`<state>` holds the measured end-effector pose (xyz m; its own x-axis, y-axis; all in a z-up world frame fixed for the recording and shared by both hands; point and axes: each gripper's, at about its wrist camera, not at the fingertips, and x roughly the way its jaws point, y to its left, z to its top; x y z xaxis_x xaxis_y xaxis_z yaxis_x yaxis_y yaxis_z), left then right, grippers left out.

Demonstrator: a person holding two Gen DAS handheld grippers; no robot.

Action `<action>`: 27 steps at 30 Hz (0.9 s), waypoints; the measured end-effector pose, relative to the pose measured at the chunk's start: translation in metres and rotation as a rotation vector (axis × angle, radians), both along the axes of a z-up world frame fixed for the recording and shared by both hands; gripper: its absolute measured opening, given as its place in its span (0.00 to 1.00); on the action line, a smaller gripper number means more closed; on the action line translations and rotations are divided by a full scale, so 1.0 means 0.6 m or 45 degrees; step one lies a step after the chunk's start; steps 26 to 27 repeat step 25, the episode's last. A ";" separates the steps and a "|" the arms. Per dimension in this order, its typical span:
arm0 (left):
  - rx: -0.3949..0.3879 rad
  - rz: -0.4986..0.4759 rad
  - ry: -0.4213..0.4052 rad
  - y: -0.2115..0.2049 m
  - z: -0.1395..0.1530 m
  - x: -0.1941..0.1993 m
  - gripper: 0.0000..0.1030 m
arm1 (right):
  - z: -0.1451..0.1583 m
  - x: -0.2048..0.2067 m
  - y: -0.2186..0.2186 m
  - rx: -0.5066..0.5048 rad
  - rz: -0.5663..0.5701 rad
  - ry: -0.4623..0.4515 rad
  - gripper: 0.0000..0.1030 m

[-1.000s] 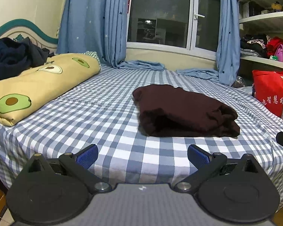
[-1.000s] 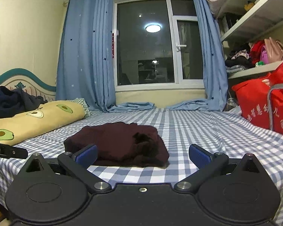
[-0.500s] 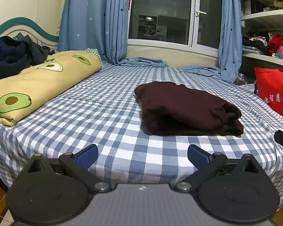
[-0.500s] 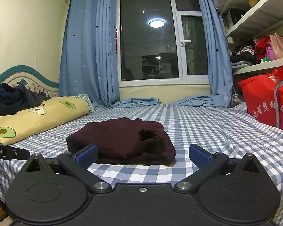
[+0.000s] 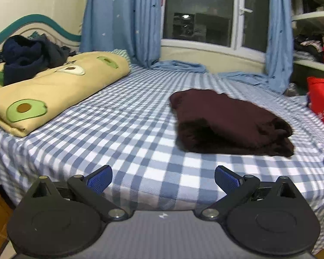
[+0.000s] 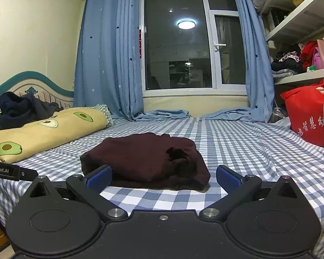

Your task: Fold small clothes

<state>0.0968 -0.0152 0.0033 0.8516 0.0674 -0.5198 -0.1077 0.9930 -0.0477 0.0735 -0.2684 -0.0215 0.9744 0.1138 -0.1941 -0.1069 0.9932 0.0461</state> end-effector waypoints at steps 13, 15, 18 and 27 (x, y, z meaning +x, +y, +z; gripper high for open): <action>0.000 -0.038 0.041 -0.022 -0.017 0.014 0.99 | -0.013 0.024 -0.006 -0.015 -0.023 0.025 1.00; -0.012 -0.044 0.062 -0.024 -0.021 0.017 0.99 | -0.015 0.026 -0.009 -0.015 -0.027 0.030 1.00; -0.003 -0.040 0.077 -0.028 -0.026 0.020 0.99 | -0.020 0.028 -0.013 -0.006 -0.034 0.041 1.00; 0.019 -0.044 0.082 -0.034 -0.026 0.023 0.99 | -0.036 0.035 -0.029 0.038 -0.067 0.091 1.00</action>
